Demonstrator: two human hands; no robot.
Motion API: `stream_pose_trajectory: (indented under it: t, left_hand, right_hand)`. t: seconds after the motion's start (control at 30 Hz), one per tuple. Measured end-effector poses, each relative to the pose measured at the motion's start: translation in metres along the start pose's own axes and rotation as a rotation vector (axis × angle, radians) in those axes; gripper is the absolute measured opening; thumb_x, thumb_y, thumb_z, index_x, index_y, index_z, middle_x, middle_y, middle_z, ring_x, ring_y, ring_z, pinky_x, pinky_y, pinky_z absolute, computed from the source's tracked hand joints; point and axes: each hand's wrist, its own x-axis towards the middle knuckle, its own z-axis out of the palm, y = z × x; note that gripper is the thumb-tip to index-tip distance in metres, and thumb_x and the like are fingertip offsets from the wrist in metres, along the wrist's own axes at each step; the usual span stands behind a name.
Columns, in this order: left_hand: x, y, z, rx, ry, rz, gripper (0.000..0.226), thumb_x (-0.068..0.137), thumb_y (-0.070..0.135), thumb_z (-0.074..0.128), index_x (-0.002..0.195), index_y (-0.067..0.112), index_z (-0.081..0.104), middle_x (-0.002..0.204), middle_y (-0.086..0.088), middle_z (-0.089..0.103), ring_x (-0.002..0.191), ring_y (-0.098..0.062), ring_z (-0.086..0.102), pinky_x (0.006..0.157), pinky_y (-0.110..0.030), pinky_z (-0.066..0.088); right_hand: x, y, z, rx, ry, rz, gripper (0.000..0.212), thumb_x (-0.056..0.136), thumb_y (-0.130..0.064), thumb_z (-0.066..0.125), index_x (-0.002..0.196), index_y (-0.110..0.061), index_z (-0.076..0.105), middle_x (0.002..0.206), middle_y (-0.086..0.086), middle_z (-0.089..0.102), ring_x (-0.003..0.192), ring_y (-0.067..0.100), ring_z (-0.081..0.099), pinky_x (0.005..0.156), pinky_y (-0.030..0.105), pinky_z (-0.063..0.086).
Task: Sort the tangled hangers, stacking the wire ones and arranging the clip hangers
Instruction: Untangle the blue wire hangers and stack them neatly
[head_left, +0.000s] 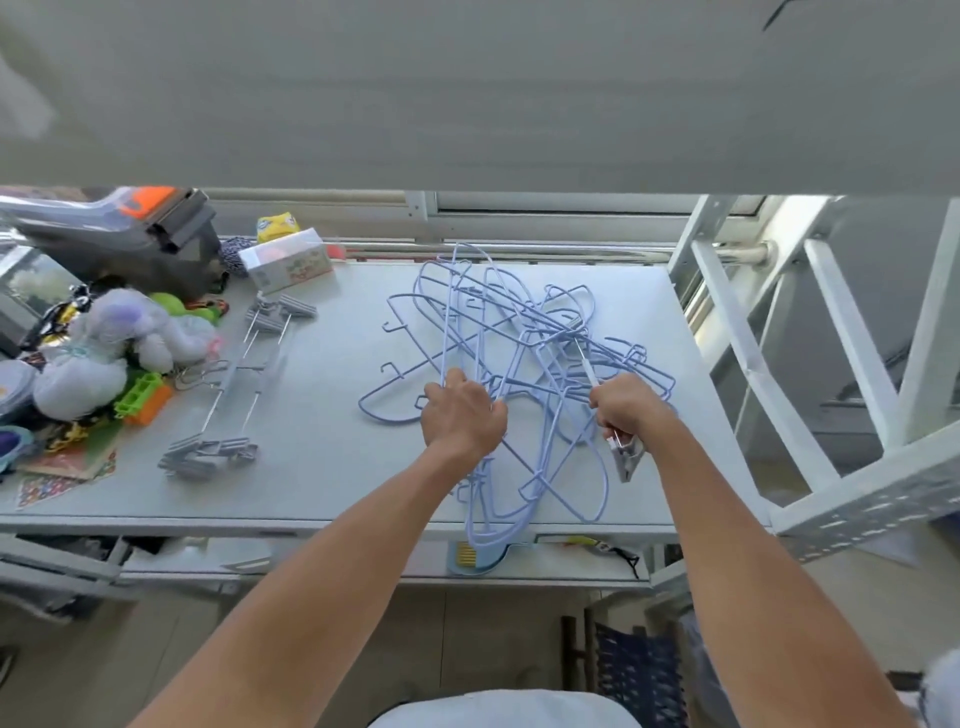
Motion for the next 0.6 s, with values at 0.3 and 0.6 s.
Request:
stream_pose_trajectory:
  t: [0.3,0.6]
  left_hand:
    - [0.001,-0.008,0.0,0.067,-0.028,0.059,0.051,0.088,0.054,0.044,0.09,0.011,0.072,0.107,-0.005,0.054,0.105,-0.031,0.043,0.083,-0.039,0.046]
    - [-0.016,-0.009,0.001,0.075,-0.107,0.225,0.035,0.089,0.047,0.05,0.086,0.023,0.074,0.111,-0.002,0.055,0.109,-0.031,0.04,0.093,-0.041,0.043]
  right_hand:
    - [0.002,0.009,0.017,0.392,0.078,-0.013,0.015,0.085,-0.002,0.054,0.074,-0.005,0.064,0.038,0.002,0.049,0.025,0.012,0.044,0.037,0.018,0.033]
    - [-0.006,0.004,0.009,0.669,-0.089,0.015,0.02,0.099,-0.011,0.043,0.088,0.0,0.056,0.057,0.004,0.041,0.027,0.002,0.037,0.029,0.013,0.026]
